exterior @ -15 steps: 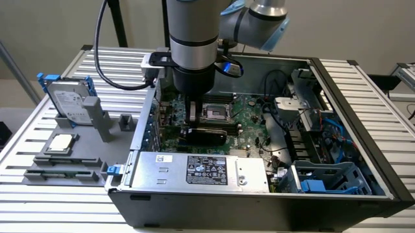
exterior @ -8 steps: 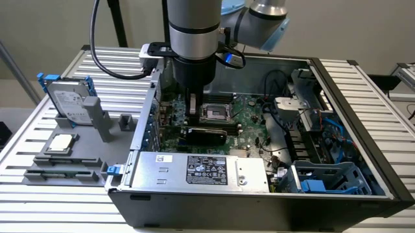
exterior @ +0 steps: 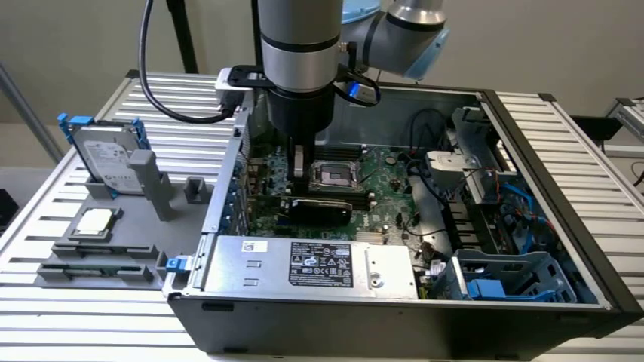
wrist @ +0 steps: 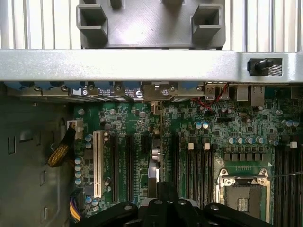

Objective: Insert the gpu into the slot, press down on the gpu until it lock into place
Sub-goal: 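Insert the gpu into the slot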

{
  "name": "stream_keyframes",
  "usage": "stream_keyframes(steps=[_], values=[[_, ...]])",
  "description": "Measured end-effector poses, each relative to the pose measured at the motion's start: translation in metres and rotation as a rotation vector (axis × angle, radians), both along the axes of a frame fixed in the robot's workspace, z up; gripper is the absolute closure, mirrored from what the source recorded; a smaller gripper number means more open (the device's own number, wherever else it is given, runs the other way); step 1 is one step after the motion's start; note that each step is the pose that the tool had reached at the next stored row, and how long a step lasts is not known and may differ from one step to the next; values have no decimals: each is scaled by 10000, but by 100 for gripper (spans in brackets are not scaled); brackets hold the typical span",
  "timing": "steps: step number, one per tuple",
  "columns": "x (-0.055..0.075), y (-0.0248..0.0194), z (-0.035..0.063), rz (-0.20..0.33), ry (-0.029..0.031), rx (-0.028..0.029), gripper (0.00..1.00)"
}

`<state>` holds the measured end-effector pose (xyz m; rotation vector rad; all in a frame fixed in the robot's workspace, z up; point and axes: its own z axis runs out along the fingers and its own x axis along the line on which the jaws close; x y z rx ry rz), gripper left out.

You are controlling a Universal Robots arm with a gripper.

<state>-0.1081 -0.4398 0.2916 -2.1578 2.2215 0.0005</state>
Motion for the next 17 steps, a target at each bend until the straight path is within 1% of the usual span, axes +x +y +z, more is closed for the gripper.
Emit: stream_keyframes(steps=[1,2,7,12,14,17], values=[[-15,0,5,0,24,15,89],[-31,0,10,1,74,21,89],[-108,0,14,0,359,66,89],[-192,0,15,1,628,84,89],[-225,0,16,4,708,82,89],[-274,0,15,11,805,83,89]])
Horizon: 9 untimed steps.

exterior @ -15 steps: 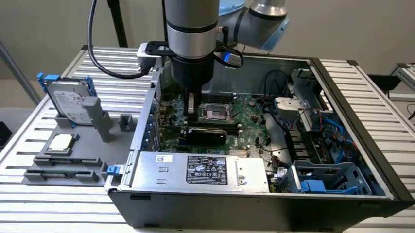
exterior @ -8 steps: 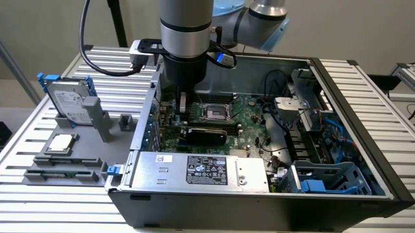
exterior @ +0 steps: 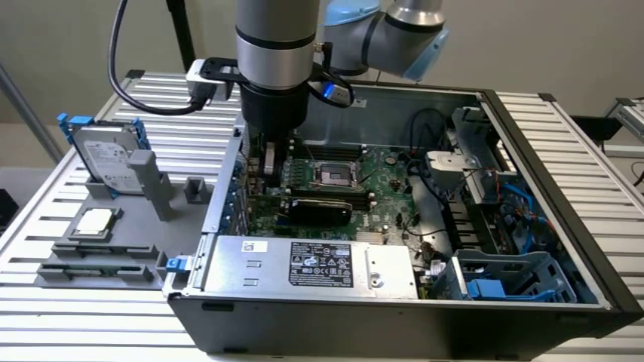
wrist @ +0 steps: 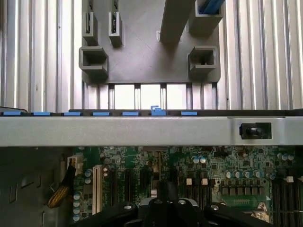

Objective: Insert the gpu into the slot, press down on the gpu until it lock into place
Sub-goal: 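Insert the gpu into the slot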

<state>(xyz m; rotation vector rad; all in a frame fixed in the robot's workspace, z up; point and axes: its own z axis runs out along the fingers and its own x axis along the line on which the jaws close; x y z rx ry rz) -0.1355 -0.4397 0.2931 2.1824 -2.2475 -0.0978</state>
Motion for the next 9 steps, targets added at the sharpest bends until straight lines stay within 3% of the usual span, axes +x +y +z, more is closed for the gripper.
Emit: stream_keyframes(steps=[4,9], values=[[-59,-1,0,9,94,1,89],[-88,-15,22,14,114,1,89]])
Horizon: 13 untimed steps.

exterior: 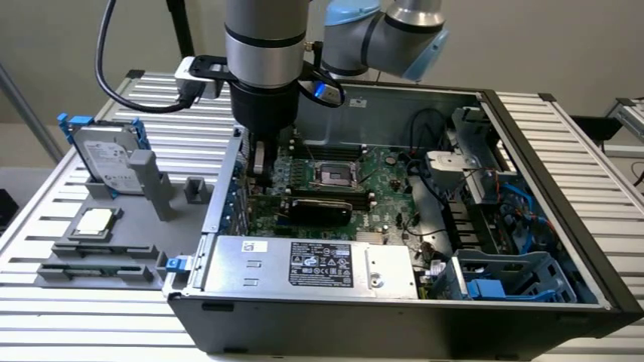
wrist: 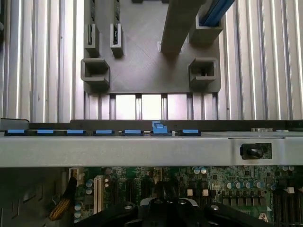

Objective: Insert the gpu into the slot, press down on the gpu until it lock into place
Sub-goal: 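Insert the gpu into the slot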

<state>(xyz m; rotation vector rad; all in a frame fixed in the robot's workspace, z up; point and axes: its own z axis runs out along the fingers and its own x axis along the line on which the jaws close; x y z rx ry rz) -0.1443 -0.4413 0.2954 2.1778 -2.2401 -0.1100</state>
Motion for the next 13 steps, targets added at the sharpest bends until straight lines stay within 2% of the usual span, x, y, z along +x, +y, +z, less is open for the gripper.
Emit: stream_keyframes(steps=[7,13], values=[[-37,-51,16,0,29,-1,89],[-37,-138,32,-1,145,0,89]])
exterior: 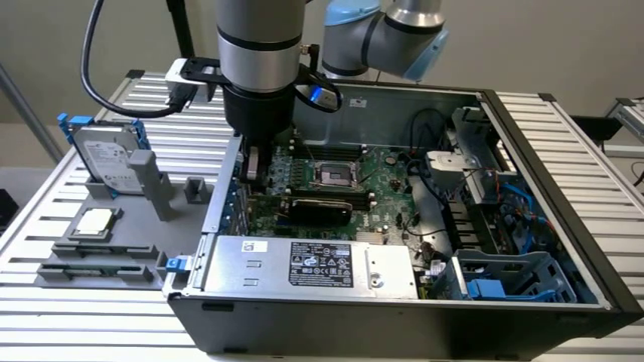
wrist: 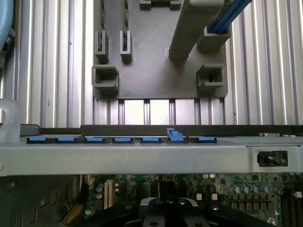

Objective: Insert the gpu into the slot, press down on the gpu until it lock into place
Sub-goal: 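Insert the gpu into the slot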

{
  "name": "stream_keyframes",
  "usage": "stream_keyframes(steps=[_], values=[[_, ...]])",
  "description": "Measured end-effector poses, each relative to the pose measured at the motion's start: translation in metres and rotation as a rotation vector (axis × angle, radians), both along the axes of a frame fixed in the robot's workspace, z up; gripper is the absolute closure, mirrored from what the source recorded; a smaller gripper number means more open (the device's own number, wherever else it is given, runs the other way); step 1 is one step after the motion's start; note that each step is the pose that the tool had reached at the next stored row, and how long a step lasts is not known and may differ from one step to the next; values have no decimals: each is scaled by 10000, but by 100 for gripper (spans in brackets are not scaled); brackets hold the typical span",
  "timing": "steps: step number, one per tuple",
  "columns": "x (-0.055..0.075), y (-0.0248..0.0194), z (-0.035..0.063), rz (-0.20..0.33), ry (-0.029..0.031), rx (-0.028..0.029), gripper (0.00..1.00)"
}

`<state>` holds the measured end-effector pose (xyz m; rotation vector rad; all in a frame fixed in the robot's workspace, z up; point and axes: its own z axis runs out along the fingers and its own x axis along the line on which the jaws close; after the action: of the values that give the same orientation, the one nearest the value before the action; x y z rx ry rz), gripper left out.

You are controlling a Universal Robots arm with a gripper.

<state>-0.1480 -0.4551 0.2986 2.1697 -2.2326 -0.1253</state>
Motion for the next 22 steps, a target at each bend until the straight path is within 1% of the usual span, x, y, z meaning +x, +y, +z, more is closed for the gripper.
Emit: stream_keyframes(steps=[2,3,6,8,9,18,22], values=[[0,-25,20,0,50,7,89],[1,-33,37,0,93,13,89],[7,-37,70,1,253,55,89],[9,-37,70,0,348,92,89],[10,-37,71,0,367,98,89],[23,-38,57,-11,432,100,89],[23,-39,47,-52,459,117,89]])
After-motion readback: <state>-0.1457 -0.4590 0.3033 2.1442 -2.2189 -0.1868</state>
